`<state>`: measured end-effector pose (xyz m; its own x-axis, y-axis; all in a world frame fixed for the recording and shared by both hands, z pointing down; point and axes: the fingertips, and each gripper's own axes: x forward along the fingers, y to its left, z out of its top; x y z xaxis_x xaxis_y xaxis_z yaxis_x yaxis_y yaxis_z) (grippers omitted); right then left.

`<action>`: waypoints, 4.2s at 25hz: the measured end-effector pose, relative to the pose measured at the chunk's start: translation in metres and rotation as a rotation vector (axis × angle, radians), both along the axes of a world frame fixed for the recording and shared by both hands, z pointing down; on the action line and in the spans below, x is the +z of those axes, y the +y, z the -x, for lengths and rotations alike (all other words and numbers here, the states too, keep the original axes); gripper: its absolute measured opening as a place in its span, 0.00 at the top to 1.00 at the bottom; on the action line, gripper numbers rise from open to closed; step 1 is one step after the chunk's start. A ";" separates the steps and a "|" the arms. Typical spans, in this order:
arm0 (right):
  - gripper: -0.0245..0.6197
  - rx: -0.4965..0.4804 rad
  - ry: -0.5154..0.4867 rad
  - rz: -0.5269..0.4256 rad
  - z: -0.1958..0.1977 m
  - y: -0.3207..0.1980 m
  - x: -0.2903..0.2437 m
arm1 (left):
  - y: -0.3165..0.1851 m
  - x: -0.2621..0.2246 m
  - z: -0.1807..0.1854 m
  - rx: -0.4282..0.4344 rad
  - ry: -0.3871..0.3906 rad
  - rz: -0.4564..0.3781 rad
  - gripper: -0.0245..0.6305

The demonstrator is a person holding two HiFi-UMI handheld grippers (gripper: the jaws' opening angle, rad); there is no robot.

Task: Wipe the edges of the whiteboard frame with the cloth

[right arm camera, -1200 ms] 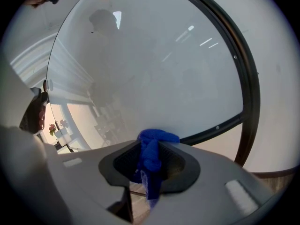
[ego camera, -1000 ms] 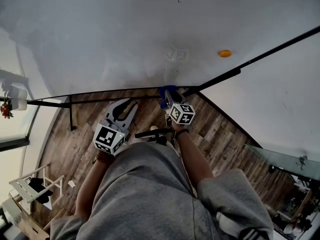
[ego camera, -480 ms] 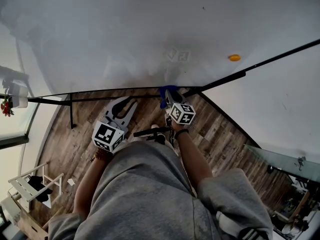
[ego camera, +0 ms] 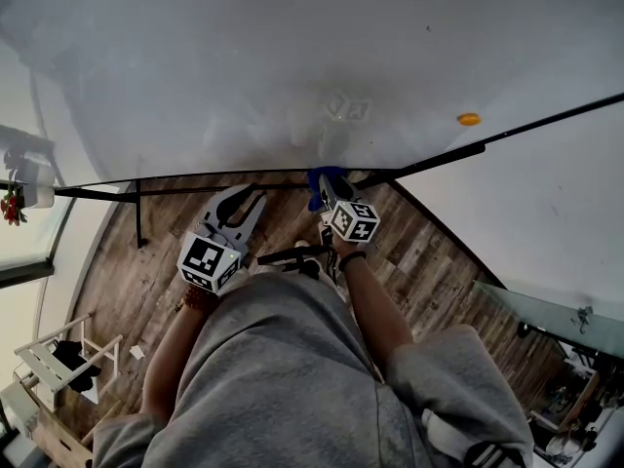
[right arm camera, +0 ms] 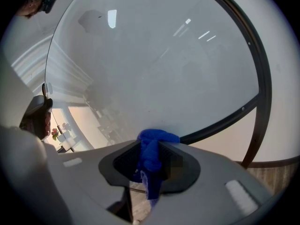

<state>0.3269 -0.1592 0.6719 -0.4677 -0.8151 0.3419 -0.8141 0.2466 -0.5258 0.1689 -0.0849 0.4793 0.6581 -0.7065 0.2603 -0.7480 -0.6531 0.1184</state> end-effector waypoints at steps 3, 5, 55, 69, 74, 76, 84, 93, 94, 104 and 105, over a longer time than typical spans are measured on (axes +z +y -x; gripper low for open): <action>0.78 0.001 -0.008 0.005 0.005 0.000 -0.001 | -0.002 0.000 0.007 -0.006 0.002 0.001 0.83; 0.78 0.001 -0.015 0.010 0.010 0.000 -0.001 | -0.003 0.001 0.010 -0.008 0.004 0.002 0.83; 0.78 0.026 -0.068 0.072 0.096 0.004 -0.001 | -0.011 0.002 0.107 -0.019 0.027 0.028 0.83; 0.78 0.066 -0.076 0.090 0.115 0.005 0.001 | 0.003 0.004 0.131 0.067 0.005 0.056 0.83; 0.78 0.089 -0.095 0.081 0.124 0.005 0.001 | 0.005 0.008 0.151 0.081 -0.015 0.050 0.83; 0.78 0.099 -0.096 0.075 0.126 0.005 0.001 | 0.004 0.008 0.165 0.069 -0.017 0.047 0.83; 0.78 0.098 -0.117 0.082 0.150 0.007 0.000 | 0.005 0.015 0.191 0.061 -0.009 0.064 0.83; 0.78 0.124 -0.129 0.091 0.168 0.008 -0.002 | 0.011 0.012 0.212 0.072 -0.005 0.058 0.83; 0.78 0.127 -0.126 0.094 0.171 0.009 -0.001 | 0.010 0.012 0.219 0.064 -0.001 0.059 0.83; 0.78 0.117 -0.126 0.105 0.204 0.009 -0.005 | 0.023 0.018 0.240 0.056 0.045 0.088 0.83; 0.78 0.122 -0.128 0.106 0.207 0.010 -0.005 | 0.025 0.021 0.243 0.060 0.044 0.094 0.83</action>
